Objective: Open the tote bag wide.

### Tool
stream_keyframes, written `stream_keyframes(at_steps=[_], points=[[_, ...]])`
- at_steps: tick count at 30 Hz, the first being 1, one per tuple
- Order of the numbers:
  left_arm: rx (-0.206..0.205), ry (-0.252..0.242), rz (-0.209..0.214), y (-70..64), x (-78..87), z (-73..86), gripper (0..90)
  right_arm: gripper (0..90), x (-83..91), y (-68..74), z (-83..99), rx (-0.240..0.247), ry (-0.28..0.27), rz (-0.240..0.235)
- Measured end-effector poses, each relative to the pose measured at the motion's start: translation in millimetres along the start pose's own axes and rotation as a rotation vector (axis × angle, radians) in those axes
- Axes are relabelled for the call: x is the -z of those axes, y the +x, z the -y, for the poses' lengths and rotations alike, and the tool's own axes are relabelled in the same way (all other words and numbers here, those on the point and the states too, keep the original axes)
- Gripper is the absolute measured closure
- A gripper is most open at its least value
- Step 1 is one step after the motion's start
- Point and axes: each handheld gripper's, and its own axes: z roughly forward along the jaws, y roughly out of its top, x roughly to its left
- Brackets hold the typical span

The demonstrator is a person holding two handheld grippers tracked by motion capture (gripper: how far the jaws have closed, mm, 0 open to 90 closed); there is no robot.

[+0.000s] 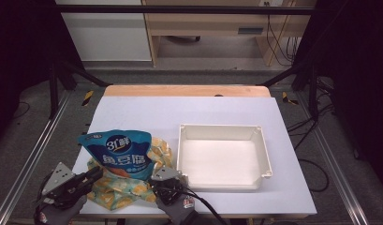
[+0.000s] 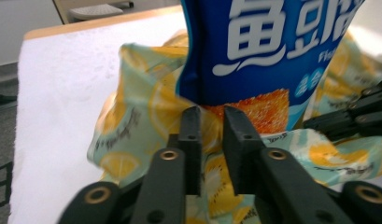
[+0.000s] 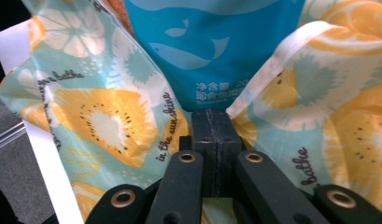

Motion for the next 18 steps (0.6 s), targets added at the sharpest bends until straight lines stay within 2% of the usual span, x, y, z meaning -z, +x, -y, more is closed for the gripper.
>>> stream_keyframes(at_steps=[4,7,10,18], points=[[-0.006,0.085,-0.020,4.8,-15.9,6.8,85.6,90.0,0.6,0.5,0.0,-0.002,-0.008,-0.004],[-0.006,0.158,-0.030,7.2,-23.3,15.7,86.2,88.7,3.4,-0.3,0.2,-0.005,-0.019,0.000],[0.005,0.171,-0.030,7.5,-24.6,19.5,85.9,87.5,4.9,-1.9,1.8,-0.013,-0.025,0.010],[-0.016,0.209,-0.028,5.3,-29.5,24.5,85.2,85.4,6.6,-3.5,6.7,-0.007,-0.024,0.040]])
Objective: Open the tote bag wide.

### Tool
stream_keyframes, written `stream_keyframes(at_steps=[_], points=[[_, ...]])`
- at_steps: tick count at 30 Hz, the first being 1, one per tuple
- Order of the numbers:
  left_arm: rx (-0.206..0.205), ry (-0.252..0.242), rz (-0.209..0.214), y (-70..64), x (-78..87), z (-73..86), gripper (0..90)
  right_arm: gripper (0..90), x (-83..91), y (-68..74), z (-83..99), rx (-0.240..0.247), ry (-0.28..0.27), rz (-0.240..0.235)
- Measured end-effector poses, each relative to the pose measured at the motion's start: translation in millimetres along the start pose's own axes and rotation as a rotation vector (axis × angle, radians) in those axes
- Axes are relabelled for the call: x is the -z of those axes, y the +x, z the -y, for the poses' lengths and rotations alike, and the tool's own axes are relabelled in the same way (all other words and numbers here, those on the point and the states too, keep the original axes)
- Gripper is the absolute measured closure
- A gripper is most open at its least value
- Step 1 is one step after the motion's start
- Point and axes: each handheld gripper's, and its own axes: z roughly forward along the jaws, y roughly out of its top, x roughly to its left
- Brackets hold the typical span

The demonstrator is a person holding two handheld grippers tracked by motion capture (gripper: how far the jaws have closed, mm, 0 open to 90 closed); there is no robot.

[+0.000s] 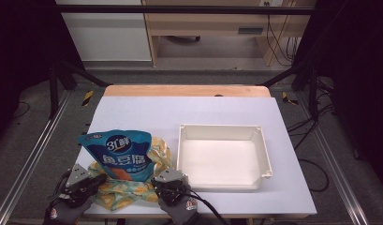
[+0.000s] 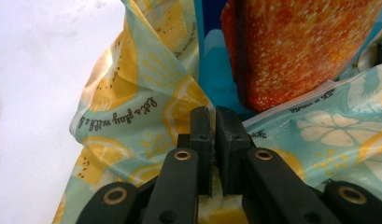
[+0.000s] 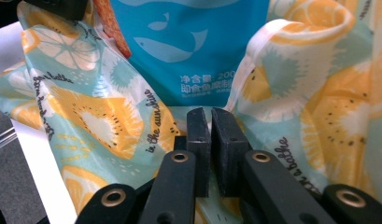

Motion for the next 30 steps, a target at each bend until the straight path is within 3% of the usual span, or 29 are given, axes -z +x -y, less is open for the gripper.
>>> stream_keyframes(at_steps=[18,22,26,30], points=[[-0.003,0.144,0.036,-0.1,-16.2,3.0,82.9,84.4,-4.4,-1.7,1.1,-0.006,0.063,0.002],[0.001,0.154,0.043,0.1,-17.8,3.5,83.0,88.5,-4.7,-2.5,1.0,-0.012,0.071,0.008],[0.002,0.145,0.048,1.4,-16.0,3.2,81.5,87.2,-4.2,-2.7,1.1,-0.015,0.065,0.004],[0.007,0.112,0.042,1.0,-11.1,2.5,77.9,84.2,2.3,-1.9,0.2,-0.014,0.017,-0.018]])
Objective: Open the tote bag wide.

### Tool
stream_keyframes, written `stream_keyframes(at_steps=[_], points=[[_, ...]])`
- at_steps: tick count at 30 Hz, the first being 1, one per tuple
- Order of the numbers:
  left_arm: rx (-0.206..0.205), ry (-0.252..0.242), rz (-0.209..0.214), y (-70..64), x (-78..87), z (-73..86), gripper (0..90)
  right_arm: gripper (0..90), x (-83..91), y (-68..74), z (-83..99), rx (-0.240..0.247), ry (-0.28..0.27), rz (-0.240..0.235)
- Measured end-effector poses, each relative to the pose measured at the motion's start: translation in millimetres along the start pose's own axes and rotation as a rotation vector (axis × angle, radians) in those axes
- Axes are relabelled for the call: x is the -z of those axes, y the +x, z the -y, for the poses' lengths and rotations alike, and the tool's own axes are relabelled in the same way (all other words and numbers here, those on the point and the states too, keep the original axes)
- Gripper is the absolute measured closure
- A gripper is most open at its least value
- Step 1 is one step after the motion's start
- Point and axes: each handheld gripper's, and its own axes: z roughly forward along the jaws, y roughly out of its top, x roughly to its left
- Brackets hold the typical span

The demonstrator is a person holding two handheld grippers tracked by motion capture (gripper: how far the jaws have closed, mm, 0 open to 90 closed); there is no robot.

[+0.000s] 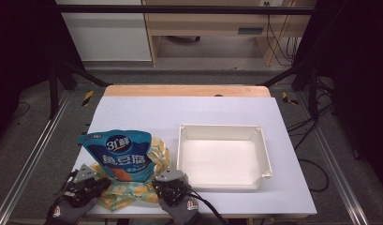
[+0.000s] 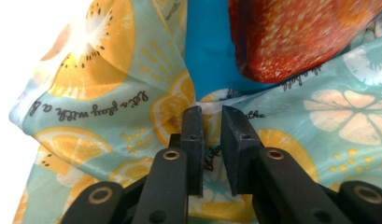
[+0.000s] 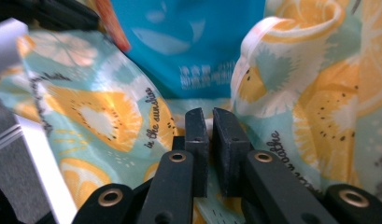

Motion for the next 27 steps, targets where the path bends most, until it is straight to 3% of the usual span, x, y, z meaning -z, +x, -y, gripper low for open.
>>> stream_keyframes(at_steps=[5,11,17,27], points=[[0.030,-0.070,0.010,1.0,12.8,2.3,74.3,80.5,16.2,0.2,-6.6,0.008,-0.062,-0.010],[0.065,-0.187,0.033,4.3,31.9,3.0,69.3,74.3,38.0,-3.7,-18.5,0.016,-0.133,-0.034],[0.077,-0.308,0.018,6.2,50.4,0.5,63.7,65.6,57.7,-12.0,-32.9,0.028,-0.204,-0.035],[0.078,-0.425,0.010,4.6,69.2,-10.8,50.9,53.1,82.8,-24.8,-51.4,0.030,-0.284,-0.017]])
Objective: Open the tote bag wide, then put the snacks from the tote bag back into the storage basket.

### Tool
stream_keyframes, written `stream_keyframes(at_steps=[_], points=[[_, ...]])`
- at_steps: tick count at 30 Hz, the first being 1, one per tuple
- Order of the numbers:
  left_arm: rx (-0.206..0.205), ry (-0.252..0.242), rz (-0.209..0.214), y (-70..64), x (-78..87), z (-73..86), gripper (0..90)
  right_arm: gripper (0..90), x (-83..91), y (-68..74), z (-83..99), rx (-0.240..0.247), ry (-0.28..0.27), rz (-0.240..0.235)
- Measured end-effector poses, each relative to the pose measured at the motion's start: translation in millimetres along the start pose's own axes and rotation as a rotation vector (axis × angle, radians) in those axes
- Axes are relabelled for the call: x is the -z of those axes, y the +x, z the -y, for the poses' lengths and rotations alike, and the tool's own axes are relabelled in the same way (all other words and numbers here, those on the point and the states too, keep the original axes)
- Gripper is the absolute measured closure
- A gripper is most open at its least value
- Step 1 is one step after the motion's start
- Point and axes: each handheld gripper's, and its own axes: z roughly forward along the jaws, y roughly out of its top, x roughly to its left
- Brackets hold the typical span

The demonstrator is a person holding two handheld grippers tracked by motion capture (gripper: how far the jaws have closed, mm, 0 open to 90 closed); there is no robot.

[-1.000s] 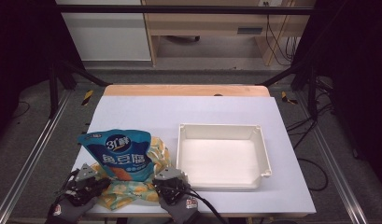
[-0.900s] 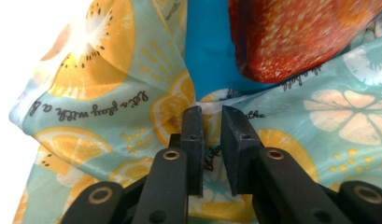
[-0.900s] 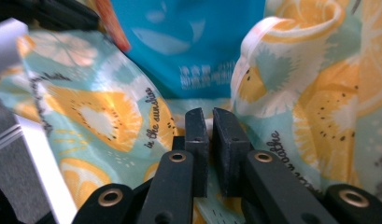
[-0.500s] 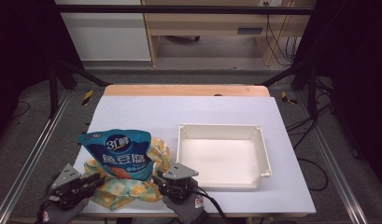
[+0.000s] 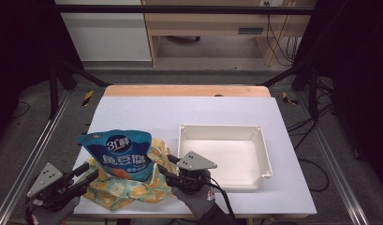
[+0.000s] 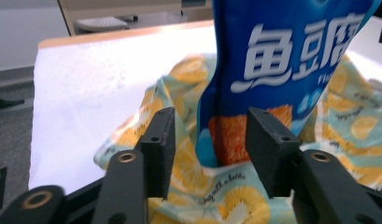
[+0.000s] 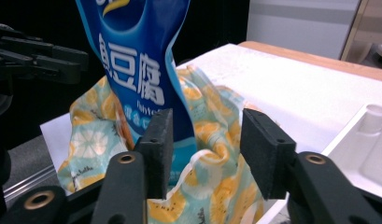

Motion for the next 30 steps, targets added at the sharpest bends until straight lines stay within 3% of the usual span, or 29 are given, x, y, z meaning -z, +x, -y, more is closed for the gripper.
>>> stream_keyframes(at_steps=[13,20,30], points=[[-0.054,-0.078,-0.015,-3.0,10.9,-40.0,41.8,46.8,8.7,-7.3,-27.1,0.025,-0.040,0.012],[-0.056,-0.115,-0.022,-4.4,13.8,-55.5,41.1,46.7,13.7,-9.5,-43.8,0.035,-0.068,0.013],[-0.053,-0.128,-0.028,-4.8,10.9,-67.7,40.7,46.6,9.3,-8.7,-59.7,0.053,-0.076,0.004]])
